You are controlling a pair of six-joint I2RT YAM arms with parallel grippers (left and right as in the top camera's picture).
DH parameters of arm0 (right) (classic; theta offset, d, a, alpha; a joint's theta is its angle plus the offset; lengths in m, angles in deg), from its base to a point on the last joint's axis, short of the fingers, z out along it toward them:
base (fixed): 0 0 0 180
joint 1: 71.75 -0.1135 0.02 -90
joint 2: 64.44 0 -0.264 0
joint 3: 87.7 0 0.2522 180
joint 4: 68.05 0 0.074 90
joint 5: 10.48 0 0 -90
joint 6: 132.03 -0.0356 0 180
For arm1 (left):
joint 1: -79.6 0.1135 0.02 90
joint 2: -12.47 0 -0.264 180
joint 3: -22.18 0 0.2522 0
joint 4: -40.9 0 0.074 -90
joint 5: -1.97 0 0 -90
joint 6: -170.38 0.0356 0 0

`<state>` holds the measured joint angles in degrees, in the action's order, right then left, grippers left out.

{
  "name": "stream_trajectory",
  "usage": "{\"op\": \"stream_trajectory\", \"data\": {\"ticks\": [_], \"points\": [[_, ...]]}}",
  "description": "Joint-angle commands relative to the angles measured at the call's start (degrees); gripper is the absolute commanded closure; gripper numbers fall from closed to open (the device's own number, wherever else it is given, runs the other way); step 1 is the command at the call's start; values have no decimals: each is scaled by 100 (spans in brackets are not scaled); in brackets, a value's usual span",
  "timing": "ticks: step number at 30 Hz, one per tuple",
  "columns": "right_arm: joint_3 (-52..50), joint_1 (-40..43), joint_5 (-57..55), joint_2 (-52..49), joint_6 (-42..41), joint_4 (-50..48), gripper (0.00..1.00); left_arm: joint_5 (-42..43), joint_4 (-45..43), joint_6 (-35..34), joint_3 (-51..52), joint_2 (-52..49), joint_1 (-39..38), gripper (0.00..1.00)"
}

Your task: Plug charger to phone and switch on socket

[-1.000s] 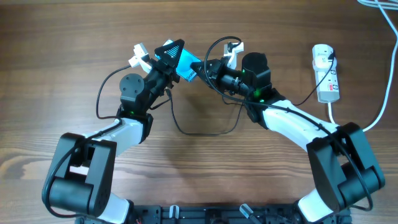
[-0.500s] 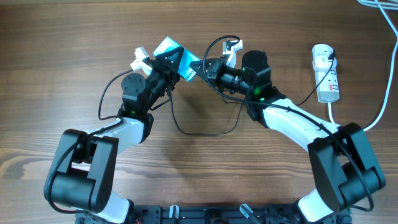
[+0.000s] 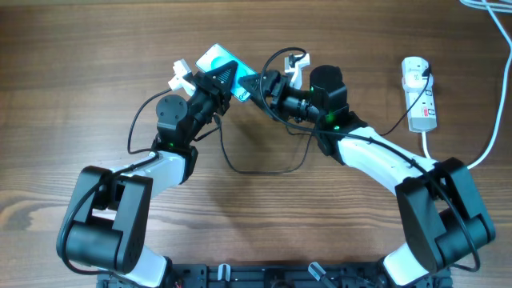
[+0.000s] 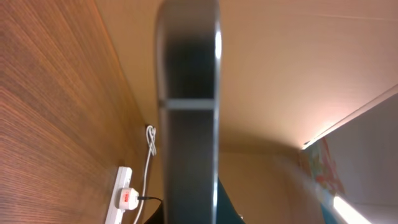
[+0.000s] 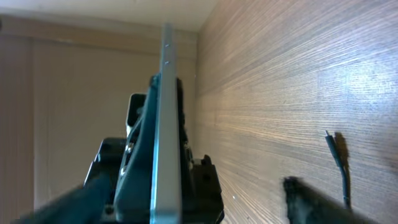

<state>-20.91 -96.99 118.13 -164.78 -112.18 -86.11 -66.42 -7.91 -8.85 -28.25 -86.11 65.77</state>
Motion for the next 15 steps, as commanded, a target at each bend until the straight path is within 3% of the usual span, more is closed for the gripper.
{"op": "stream_trajectory", "data": {"ticks": [1,7,15], "points": [[-22,476,750,-24,308,-24,4,240,302,133,-129,101,76,96],[-22,1165,1943,114,997,343,2,1038,1150,297,-129,103,551,96],[-22,1147,1779,236,2809,2273,1,2426,1687,984,-129,103,1314,96]]}}
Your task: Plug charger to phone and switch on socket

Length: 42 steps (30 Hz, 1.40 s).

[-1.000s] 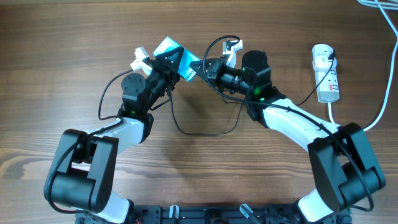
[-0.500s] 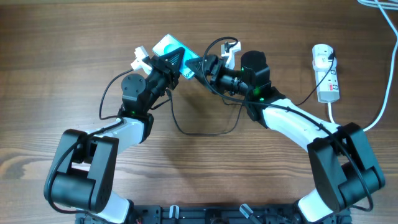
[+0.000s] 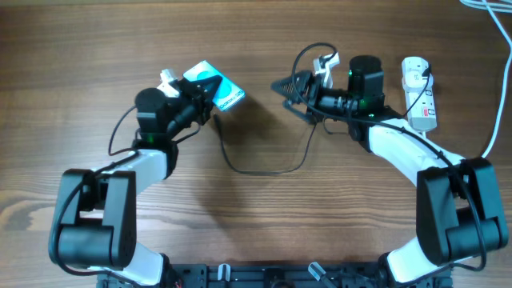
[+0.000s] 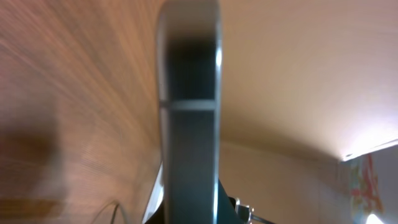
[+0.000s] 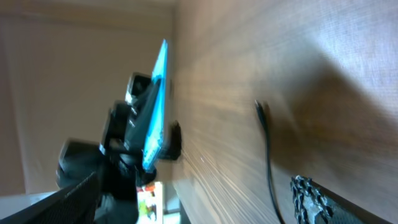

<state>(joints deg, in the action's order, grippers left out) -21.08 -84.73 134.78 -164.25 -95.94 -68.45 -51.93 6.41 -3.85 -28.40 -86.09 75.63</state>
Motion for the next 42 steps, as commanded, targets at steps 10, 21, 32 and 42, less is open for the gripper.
{"op": "stream_trajectory", "data": {"ticks": [10,21,32,42], "points": [[-4,-144,-243,190,1928,1534,1,1593,1228,603,-114,186,1014,96],[-4,-142,-828,190,2277,1895,1,1333,1233,627,-114,527,1014,96],[-4,-142,-1235,225,2243,1880,2,1447,1578,1464,-114,527,944,96],[-4,-195,-1751,721,2267,1880,2,1534,1639,1637,-442,527,944,96]]}}
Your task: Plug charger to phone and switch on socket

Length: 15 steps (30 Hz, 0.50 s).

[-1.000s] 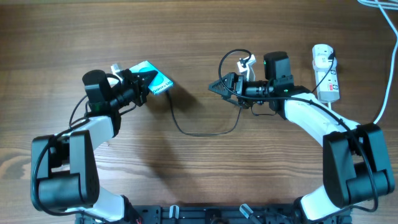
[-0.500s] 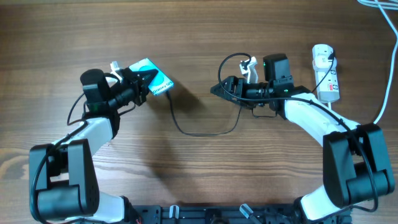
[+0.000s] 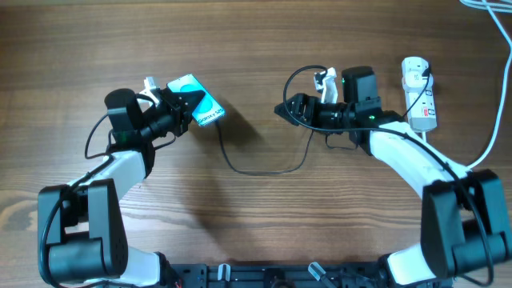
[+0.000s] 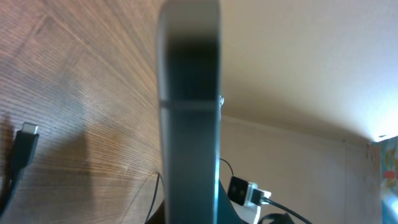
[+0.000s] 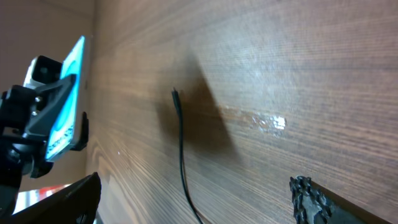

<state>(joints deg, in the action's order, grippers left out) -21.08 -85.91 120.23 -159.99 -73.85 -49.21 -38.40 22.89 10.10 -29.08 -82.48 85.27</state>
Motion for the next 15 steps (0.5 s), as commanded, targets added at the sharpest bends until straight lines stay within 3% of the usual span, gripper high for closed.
{"op": "stream_trajectory", "data": {"ticks": [1,5,12,15], "points": [[-4,-107,-356,323,59,-42,2,192,-4,249,-431,166,-20,96],[-4,-315,-647,391,181,-39,2,227,116,262,-750,166,-20,96],[-4,-507,-1003,391,181,15,2,240,1499,1019,-1276,166,-33,96],[-4,-507,-1095,391,181,35,2,243,1604,1099,-1300,166,-37,96]]}}
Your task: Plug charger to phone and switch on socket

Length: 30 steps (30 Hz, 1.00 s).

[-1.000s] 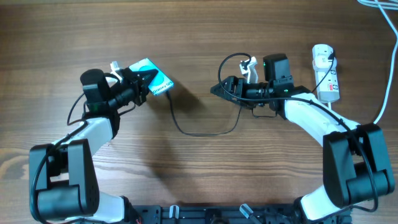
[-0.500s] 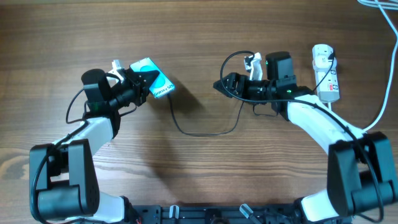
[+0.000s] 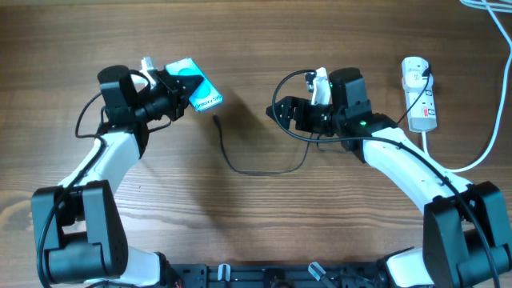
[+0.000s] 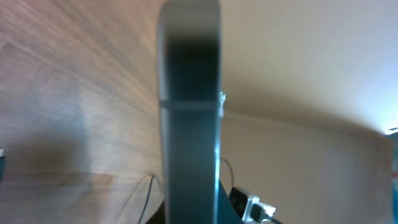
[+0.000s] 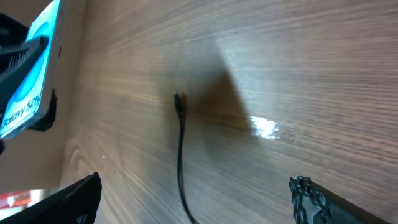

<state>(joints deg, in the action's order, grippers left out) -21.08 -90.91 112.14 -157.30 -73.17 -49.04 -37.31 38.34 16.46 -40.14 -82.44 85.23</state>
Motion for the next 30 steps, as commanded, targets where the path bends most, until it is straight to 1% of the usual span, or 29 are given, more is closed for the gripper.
{"op": "stream_trajectory", "data": {"ticks": [1,6,14,21,22,25,27,30], "points": [[-4,-7,-286,122,114,17,2,131,59,463,-195,162,-33,96],[-4,-7,-286,122,87,24,2,131,57,505,-195,162,-33,96],[-4,0,-310,122,-372,37,0,133,98,507,-195,162,-33,96],[-4,4,-304,122,-273,57,0,232,96,503,-195,162,-33,96],[-4,2,-306,122,-157,48,2,247,96,503,-195,162,-31,96],[-4,-2,-313,122,365,153,15,245,94,505,-195,162,-20,96],[-4,-26,-402,122,595,221,19,245,94,505,-195,162,28,96],[-4,-195,-817,122,841,299,20,247,94,505,-195,160,131,96]]}}
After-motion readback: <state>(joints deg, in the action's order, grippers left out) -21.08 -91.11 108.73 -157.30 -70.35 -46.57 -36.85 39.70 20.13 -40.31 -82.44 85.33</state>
